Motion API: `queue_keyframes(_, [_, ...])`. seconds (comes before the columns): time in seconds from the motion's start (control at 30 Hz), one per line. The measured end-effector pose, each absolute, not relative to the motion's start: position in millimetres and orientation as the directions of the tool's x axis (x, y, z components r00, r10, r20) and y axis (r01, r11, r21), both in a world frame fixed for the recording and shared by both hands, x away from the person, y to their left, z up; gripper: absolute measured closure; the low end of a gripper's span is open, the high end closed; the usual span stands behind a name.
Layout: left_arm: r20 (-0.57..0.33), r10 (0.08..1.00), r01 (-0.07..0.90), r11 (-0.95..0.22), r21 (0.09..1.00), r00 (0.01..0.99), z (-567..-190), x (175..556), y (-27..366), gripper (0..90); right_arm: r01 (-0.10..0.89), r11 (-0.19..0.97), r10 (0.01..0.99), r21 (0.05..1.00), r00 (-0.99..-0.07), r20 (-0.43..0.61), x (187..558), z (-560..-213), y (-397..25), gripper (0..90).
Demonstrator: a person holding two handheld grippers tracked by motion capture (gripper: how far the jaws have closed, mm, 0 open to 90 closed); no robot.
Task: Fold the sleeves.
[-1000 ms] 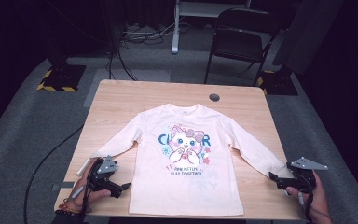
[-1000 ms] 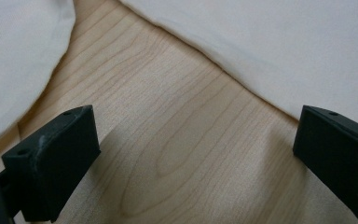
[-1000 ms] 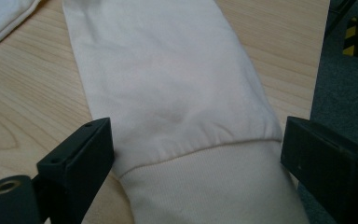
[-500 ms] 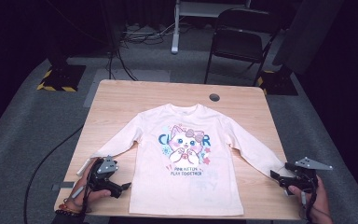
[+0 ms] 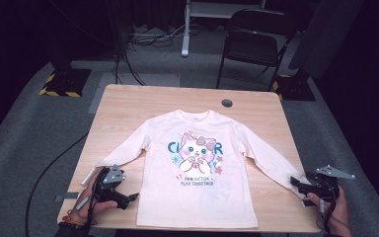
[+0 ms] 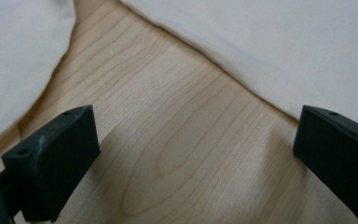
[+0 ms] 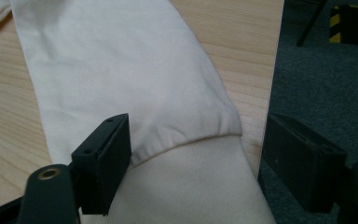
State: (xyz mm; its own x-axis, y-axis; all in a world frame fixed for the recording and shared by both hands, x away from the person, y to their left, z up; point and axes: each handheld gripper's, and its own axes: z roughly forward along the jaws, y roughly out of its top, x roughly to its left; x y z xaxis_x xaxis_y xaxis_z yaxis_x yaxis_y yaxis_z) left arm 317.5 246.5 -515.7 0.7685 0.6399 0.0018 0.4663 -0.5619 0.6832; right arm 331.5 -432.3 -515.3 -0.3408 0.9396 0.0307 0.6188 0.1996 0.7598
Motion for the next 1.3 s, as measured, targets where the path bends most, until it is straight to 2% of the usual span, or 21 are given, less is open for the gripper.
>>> queue_keyframes(0.07, [0.002,0.64,0.466,-0.562,0.683,0.768,-515.7,317.5,246.5,0.3,0.617,0.217,0.933,0.757,-0.359,0.025,330.2,-513.7,-429.9,29.8])
queue_keyframes(0.2, [0.002,0.64,0.466,-0.562,0.683,0.768,-515.7,317.5,246.5,0.3,0.613,0.249,0.922,0.75,-0.388,0.011,329.9,-513.0,-423.8,32.6])
queue_keyframes(0.4, [0.002,0.64,0.466,-0.562,0.683,0.768,-515.7,317.5,246.4,0.3,0.592,0.257,0.904,0.764,-0.426,0.026,328.8,-512.4,-419.9,59.9])
queue_keyframes(0.6, [0.002,0.64,0.466,-0.562,0.683,0.768,-515.7,317.5,246.4,0.3,0.6,0.231,0.896,0.766,-0.438,0.073,330.5,-512.1,-418.8,77.5])
queue_keyframes(0.83, [0.001,0.64,0.467,-0.562,0.683,0.768,-515.7,317.5,246.5,0.3,0.574,0.118,0.894,0.81,-0.416,0.165,329.3,-510.6,-422.0,79.4])
queue_keyframes(1.07, [0.001,0.64,0.467,-0.561,0.683,0.768,-515.7,317.5,246.4,0.3,0.528,0.105,0.907,0.843,-0.398,0.137,329.4,-496.2,-413.2,79.5])
queue_keyframes(1.3, [0.002,0.64,0.467,-0.562,0.683,0.768,-515.7,317.5,246.4,0.3,0.488,0.117,0.896,0.865,-0.427,0.12,332.4,-483.3,-395.3,79.4])
